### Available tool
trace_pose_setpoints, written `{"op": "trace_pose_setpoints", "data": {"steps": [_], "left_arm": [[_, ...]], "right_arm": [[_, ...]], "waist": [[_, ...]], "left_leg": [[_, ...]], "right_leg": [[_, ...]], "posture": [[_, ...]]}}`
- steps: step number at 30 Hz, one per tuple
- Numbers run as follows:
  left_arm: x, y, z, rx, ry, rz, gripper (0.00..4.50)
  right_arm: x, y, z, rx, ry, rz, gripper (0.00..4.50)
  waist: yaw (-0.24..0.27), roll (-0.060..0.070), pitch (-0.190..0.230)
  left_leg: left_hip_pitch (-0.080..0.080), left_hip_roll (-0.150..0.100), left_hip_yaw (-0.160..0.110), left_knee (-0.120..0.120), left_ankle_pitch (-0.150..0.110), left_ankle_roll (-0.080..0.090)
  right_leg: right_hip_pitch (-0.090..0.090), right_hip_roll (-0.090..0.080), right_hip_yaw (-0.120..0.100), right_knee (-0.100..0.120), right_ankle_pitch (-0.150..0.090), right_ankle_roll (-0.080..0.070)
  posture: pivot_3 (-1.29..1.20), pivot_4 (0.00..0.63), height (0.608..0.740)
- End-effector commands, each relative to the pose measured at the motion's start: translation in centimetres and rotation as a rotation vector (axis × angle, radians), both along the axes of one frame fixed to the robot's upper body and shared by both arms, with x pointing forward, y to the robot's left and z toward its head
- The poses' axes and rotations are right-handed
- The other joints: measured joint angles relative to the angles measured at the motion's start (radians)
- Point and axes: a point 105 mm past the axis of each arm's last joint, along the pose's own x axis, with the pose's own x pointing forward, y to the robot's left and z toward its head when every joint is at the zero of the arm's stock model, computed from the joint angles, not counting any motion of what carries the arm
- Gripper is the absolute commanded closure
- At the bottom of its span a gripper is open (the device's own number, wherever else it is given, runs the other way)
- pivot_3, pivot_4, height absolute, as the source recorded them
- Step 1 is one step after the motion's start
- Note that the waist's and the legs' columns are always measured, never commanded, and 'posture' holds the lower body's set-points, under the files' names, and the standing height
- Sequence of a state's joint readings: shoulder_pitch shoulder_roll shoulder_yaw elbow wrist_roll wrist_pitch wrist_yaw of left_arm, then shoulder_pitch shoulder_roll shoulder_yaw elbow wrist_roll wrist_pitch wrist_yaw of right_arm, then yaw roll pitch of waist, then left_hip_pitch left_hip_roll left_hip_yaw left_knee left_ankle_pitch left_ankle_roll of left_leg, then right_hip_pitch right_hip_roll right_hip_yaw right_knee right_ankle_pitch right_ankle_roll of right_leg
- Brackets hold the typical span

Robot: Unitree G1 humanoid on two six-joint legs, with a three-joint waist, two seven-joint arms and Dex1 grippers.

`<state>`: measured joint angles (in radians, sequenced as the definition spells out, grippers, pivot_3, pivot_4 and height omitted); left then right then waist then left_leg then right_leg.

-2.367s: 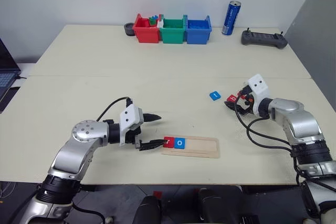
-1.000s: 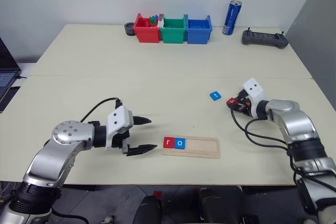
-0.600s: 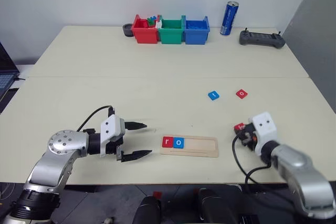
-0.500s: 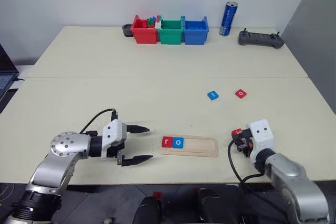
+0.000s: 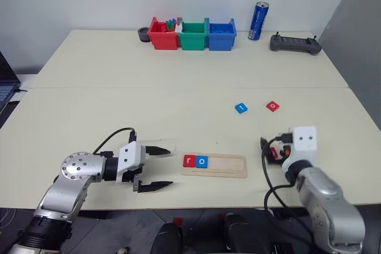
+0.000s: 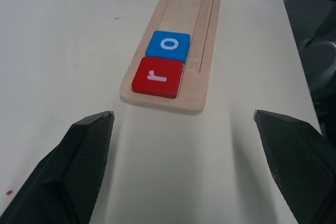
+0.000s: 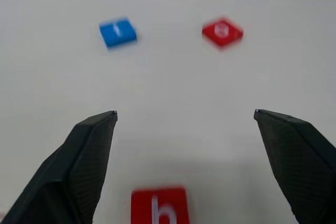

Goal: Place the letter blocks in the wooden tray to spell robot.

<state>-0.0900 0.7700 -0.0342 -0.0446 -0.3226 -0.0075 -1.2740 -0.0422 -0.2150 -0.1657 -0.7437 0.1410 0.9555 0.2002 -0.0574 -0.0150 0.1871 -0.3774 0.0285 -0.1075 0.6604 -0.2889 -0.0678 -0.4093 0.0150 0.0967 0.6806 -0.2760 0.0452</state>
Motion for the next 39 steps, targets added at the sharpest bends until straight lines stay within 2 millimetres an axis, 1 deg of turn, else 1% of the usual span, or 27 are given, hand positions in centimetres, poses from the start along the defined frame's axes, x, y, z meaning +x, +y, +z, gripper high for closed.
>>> {"op": "trace_pose_setpoints", "data": {"steps": [1,3,5,9,11,17,25,28,30,31,35,36,39], "left_arm": [[0.3,-0.2,0.4,-0.008,-0.041,-0.007,0.0],[0.3,-0.4,0.3,-0.008,-0.045,-0.01,0.0],[0.2,-0.7,0.3,-0.009,-0.049,-0.015,0.0],[0.2,-1.3,0.5,-0.011,-0.055,-0.022,0.0],[0.2,-1.5,0.8,-0.012,-0.06,-0.024,0.0],[0.1,-1.9,1.3,-0.013,-0.064,-0.021,0.0],[0.0,-1.3,1.0,-0.006,-0.063,-0.004,0.0],[0.0,-1.2,0.9,-0.005,-0.066,0.003,0.0],[0.0,-1.1,0.8,-0.006,-0.068,0.006,0.0],[0.0,-1.1,0.7,-0.006,-0.069,0.007,0.0],[0.0,-1.0,0.5,-0.006,-0.072,0.015,0.0],[0.0,-0.9,0.5,-0.006,-0.072,0.016,0.0],[0.3,-0.7,0.3,-0.006,-0.072,0.025,0.0]], "right_arm": [[-0.5,0.9,1.0,-0.061,0.01,0.299,0.01],[-1.1,0.6,1.0,-0.143,0.046,0.472,0.01],[-1.4,-0.1,0.9,-0.224,0.071,0.589,0.01],[-1.9,-1.1,-0.5,-0.376,0.155,0.795,0.01],[-1.7,-1.6,-1.1,-0.434,0.192,0.875,0.01],[-0.9,-2.3,-2.4,-0.498,0.276,1.009,0.01],[0.1,-2.7,-3.8,-0.525,0.331,1.056,0.01],[0.3,-2.8,-4.1,-0.516,0.342,1.056,0.61],[0.4,-2.8,-4.3,-0.507,0.353,1.057,1.23],[0.4,-2.8,-4.3,-0.495,0.357,1.056,1.63],[0.5,-2.9,-4.3,-0.49,0.363,1.055,2.96],[0.5,-2.9,-4.3,-0.491,0.364,1.055,3.04],[0.6,-3.0,-4.2,-0.492,0.365,1.052,3.03]], "waist": [[0.003,0.0,0.0],[0.004,0.0,0.0],[0.003,0.0,0.0],[0.001,0.0,0.0],[0.0,-0.001,0.0],[-0.001,-0.001,0.001],[0.001,-0.001,0.001],[0.001,-0.001,0.001],[0.001,-0.001,0.001],[0.001,-0.001,0.001],[0.001,-0.001,0.001],[0.001,-0.001,0.001],[0.001,-0.001,0.001]], "left_leg": [[-0.001,0.0,0.0,0.0,0.0,0.0],[-0.001,-0.001,0.0,0.0,0.0,0.0],[-0.001,-0.001,0.0,0.0,0.0,0.001],[-0.001,-0.001,0.0,0.0,0.0,0.001],[0.0,-0.001,0.0,0.001,0.0,0.001],[0.001,0.0,0.001,0.001,0.0,0.001],[0.001,-0.001,0.001,0.001,0.0,0.001],[0.002,-0.001,0.001,0.001,0.0,0.001],[0.002,-0.001,0.001,0.001,0.0,0.001],[0.002,-0.001,0.001,0.001,0.0,0.001],[0.002,-0.001,0.001,0.001,0.0,0.001],[0.002,-0.001,0.001,0.001,0.0,0.001],[0.003,-0.001,0.001,0.001,0.0,0.001]], "right_leg": [[0.0,0.0,0.0,0.0,0.0,-0.001],[0.0,-0.001,0.0,-0.001,0.001,-0.002],[0.0,-0.001,0.0,-0.001,0.001,-0.002],[0.001,-0.001,0.0,-0.001,0.0,-0.001],[0.001,0.0,0.0,-0.001,0.0,-0.001],[0.002,0.0,0.001,0.0,0.001,-0.001],[0.002,-0.001,0.001,0.0,0.002,-0.003],[0.002,-0.001,0.001,0.0,0.002,-0.003],[0.002,-0.001,0.001,0.0,0.002,-0.003],[0.002,-0.001,0.001,0.0,0.002,-0.003],[0.003,-0.001,0.001,0.0,0.002,-0.003],[0.003,-0.001,0.001,0.0,0.002,-0.003],[0.003,-0.001,0.001,0.0,0.002,-0.003]], "posture": [[0.0,0.15,0.74],[0.0,0.15,0.74],[0.0,0.15,0.74],[0.0,0.15,0.74],[0.0,0.15,0.74],[0.0,0.15,0.74],[0.0,0.15,0.74],[0.0,0.15,0.74],[0.0,0.15,0.74],[0.0,0.15,0.74],[0.0,0.15,0.74],[0.0,0.15,0.74],[0.0,0.15,0.74]]}}
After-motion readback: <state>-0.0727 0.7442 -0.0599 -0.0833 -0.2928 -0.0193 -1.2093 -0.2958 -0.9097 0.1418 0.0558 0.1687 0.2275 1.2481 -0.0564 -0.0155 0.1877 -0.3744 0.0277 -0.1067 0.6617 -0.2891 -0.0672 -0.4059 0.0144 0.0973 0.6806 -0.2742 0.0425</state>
